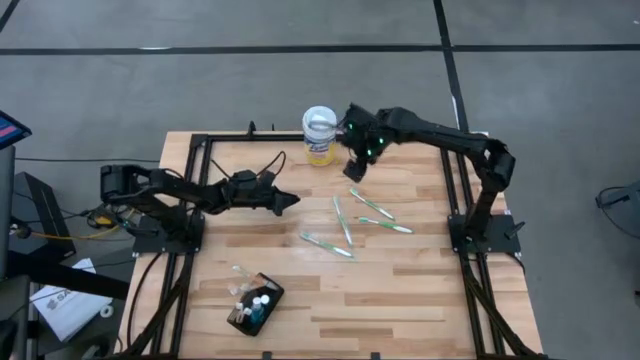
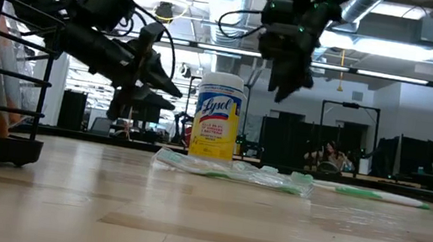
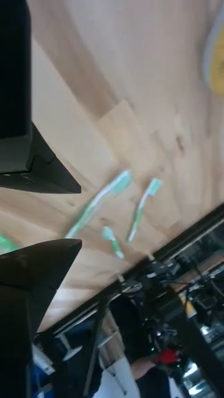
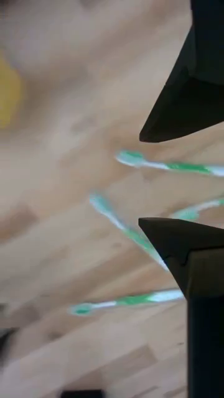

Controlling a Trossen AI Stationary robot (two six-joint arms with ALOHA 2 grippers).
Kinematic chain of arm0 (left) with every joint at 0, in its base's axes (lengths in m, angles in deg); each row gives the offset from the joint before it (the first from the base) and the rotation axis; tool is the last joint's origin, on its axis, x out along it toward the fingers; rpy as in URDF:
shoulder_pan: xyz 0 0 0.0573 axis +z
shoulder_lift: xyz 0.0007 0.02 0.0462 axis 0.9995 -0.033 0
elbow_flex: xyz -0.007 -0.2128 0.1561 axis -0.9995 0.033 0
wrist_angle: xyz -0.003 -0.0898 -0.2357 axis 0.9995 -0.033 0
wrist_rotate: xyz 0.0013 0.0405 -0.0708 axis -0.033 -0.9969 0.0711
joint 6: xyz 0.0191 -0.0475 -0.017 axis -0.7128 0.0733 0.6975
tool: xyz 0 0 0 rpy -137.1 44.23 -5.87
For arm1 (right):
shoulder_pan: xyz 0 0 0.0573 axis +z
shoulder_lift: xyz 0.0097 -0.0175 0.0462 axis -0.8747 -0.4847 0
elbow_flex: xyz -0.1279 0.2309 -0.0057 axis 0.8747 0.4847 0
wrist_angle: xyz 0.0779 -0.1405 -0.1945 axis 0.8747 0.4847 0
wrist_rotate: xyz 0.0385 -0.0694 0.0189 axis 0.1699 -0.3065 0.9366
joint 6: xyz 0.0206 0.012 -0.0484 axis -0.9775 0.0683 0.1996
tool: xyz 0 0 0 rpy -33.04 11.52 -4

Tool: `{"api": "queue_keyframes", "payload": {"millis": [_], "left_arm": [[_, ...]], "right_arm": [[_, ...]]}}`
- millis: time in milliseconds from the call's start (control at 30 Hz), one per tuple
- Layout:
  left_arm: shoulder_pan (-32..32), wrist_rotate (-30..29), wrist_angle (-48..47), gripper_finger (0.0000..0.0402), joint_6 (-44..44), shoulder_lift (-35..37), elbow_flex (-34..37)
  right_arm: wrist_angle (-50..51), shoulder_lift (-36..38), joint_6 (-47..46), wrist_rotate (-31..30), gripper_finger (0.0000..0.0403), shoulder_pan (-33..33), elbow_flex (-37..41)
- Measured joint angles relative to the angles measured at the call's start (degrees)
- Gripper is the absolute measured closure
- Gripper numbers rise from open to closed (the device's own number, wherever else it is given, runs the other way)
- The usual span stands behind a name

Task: Pick & Place toothbrushing station
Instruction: Put the green toothbrush into the black wire organizer bin

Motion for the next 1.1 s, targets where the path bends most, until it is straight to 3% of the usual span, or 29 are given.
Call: {"api": "queue_keyframes", "payload": {"millis": [167,300,667,1100], "left_arm": [[0.1,-4.0,0.2,0.0279,-3.7,0.0,-1.3],[1.0,-5.0,0.2,0.0279,-7.4,0.0,-2.0],[4.6,-4.8,0.5,0.0279,-13.7,0.0,-2.3],[5.9,-2.6,0.6,0.0279,-14.0,0.0,-2.3]], "right_arm": [[-7.0,0.1,-0.9,1.7,0.0207,1.8,12.0],[-13.9,0.2,-6.7,1.2,0.021,1.1,17.4],[-16.7,0.0,-16.2,0.6,0.0214,-0.5,18.2],[-16.4,-0.8,-17.3,-2.2,0.0231,-1.0,19.0]]}}
